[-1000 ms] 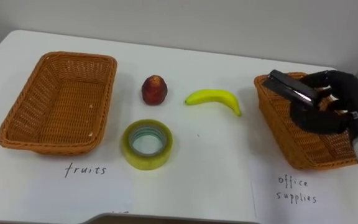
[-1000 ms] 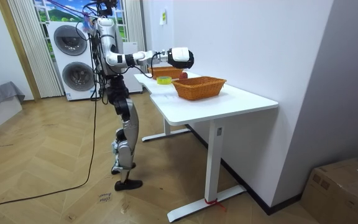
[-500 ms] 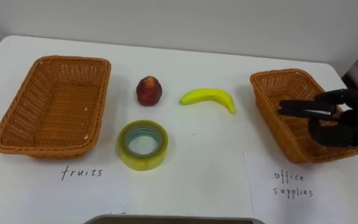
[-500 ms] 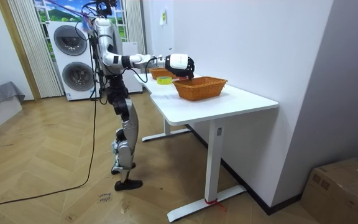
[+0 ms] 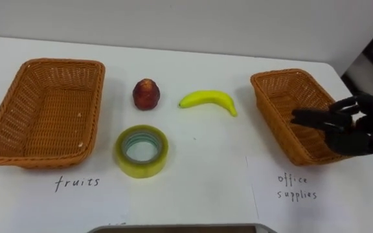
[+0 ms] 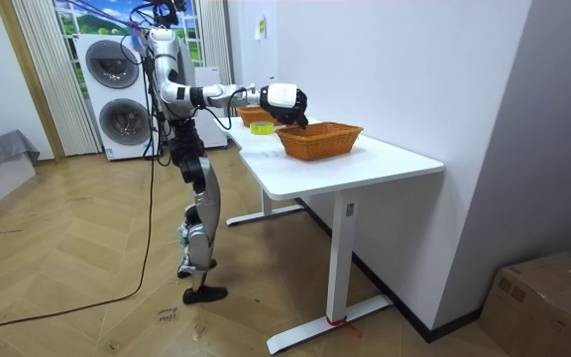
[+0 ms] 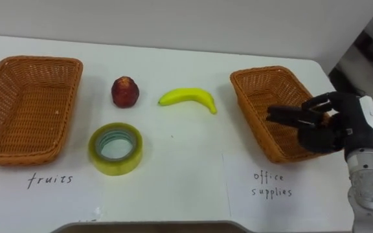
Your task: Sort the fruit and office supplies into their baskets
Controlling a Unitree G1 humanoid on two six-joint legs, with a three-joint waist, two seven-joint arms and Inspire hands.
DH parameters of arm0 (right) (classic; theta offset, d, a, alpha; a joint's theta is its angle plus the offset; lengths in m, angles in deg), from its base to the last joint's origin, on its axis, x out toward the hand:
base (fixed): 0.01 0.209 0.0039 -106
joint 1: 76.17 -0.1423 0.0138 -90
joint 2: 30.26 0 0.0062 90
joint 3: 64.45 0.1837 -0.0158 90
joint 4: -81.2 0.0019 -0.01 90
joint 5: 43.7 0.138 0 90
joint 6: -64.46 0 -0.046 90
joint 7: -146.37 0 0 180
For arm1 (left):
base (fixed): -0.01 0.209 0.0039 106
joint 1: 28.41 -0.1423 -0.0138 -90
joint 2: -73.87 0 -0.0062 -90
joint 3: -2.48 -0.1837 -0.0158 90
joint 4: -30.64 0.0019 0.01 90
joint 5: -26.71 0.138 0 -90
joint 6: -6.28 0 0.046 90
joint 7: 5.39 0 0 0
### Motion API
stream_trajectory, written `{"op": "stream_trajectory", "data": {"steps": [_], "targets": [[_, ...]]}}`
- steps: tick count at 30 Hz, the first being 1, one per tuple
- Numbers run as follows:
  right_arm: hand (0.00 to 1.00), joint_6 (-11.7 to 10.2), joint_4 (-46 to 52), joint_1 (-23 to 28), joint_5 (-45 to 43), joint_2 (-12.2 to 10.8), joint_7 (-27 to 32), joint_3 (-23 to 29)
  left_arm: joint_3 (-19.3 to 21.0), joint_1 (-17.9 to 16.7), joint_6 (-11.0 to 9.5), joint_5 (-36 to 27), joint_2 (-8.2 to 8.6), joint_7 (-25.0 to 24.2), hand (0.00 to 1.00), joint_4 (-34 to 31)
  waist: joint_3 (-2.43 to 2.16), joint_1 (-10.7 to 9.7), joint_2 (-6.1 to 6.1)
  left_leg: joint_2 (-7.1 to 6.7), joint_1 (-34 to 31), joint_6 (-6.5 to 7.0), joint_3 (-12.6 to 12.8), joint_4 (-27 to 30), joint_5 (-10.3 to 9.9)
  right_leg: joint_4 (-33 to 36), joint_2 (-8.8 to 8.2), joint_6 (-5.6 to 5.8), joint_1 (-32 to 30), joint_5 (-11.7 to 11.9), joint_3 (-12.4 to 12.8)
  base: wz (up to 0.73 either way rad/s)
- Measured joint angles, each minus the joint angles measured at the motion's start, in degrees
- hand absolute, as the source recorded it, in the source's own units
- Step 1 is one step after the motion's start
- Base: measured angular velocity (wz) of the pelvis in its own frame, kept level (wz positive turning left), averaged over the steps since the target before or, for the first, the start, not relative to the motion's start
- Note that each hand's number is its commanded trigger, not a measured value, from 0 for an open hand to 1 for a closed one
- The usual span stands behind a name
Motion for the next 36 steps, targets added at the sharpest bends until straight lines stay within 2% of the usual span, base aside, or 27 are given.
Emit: {"op": "stream_trajectory", "data": {"steps": [6, 7, 14, 24, 36], "targets": [[0.00, 0.01, 0.01, 0.00, 0.01, 0.01, 0.00, 0.99, 0.00, -0.08, 0.00, 0.00, 0.00, 0.00, 0.00, 0.00, -0.11, 0.02, 0.20, 0.00, 0.02, 0.00, 0.07, 0.04, 0.00, 0.06, 0.00, 0.00, 0.03, 0.00, 0.06, 0.00], [0.00, 0.01, 0.00, 0.00, -0.23, 0.01, 0.00, 1.35, -0.01, -0.09, 0.00, 0.00, 0.00, 0.00, 0.00, 0.01, 0.01, 0.04, 0.39, 0.00, 0.02, 0.00, 0.07, -0.02, 0.00, 0.06, 0.00, 0.00, 0.03, 0.00, 0.09, 0.00], [0.00, 0.01, 0.00, 0.00, -1.90, 0.01, 0.00, 1.57, -0.03, -0.12, 0.04, 0.01, 0.00, 0.00, 0.00, 0.02, 0.06, 0.17, 0.51, 0.01, 0.01, 0.00, 0.05, 0.07, 0.00, 0.05, 0.02, 0.00, -0.07, 0.00, 0.27, 0.00], [0.00, 0.01, 0.01, 0.00, -1.96, 0.00, -2.52, 1.61, -0.01, -0.15, 0.95, 0.05, 0.03, -0.81, 0.00, 0.04, -0.07, 0.21, 0.73, 0.00, -0.03, 0.07, 0.03, 0.32, -0.07, 0.05, 0.00, 0.00, -0.06, 0.00, 0.26, 0.00], [0.00, 0.01, 0.01, 0.00, -1.93, -0.01, -3.79, 1.60, -0.04, -0.17, 0.95, -0.02, 0.06, -0.97, 0.00, 0.11, -0.05, 0.41, 0.70, 0.02, 0.14, 0.07, 0.04, 0.36, -0.07, 0.12, 0.02, -0.01, 0.14, 0.00, 0.06, 0.00]]}}
